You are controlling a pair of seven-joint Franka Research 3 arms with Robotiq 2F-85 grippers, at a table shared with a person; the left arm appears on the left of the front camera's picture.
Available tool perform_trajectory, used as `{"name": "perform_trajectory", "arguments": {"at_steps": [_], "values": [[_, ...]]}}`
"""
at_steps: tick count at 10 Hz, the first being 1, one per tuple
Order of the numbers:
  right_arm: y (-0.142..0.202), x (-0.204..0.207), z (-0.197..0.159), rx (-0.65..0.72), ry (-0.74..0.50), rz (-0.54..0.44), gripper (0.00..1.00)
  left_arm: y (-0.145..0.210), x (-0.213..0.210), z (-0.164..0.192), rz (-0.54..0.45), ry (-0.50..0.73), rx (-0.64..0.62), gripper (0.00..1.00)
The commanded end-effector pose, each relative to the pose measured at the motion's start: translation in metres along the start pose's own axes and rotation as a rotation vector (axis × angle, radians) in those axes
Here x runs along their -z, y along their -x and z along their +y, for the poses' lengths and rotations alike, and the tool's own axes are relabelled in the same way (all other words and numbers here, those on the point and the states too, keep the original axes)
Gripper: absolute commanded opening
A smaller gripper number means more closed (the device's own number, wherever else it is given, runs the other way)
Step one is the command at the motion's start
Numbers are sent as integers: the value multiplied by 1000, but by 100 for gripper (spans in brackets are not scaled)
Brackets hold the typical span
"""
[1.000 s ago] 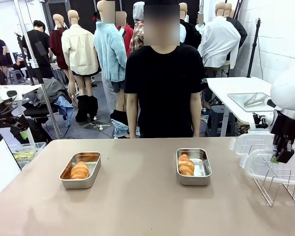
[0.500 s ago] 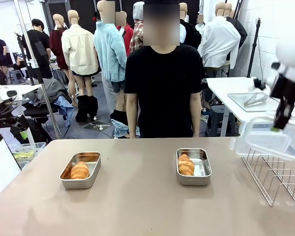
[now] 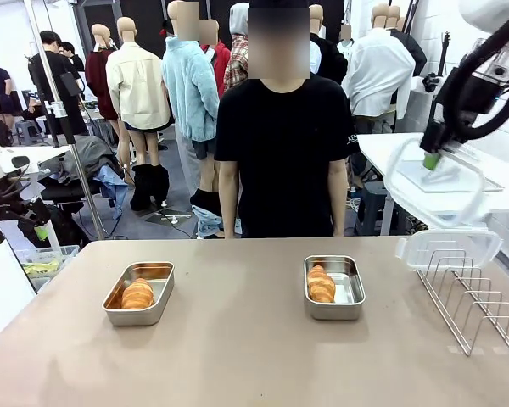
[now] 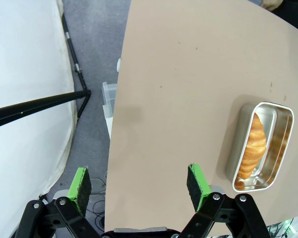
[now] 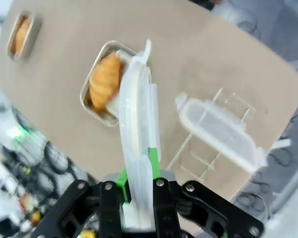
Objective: Place the bread in airtight containers.
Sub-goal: Release when the human grabs the Airtight Container lid.
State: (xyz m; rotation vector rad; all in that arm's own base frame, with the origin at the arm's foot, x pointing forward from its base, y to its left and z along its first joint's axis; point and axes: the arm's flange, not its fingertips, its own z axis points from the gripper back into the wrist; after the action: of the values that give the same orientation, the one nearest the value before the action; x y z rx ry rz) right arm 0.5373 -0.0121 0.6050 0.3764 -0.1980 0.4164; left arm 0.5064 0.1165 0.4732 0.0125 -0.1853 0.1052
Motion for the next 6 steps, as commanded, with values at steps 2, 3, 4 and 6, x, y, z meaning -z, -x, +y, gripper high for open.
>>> {"name": "perform_trajectory", "arguments": {"at_steps": [2, 3, 4, 6], "values": [[-42, 13, -20, 232, -36, -120, 0, 0, -2, 1, 2, -2, -3, 100], [-48, 21, -25, 249, -18, -127, 0, 0, -2, 1, 2, -2, -3, 100], [-48, 25, -30, 248, -18, -122, 0, 0, -2, 1, 2, -2, -3, 100], [-41, 18, -34, 230, -34, -98, 0, 0, -2, 1, 2, -2, -3, 100]]}}
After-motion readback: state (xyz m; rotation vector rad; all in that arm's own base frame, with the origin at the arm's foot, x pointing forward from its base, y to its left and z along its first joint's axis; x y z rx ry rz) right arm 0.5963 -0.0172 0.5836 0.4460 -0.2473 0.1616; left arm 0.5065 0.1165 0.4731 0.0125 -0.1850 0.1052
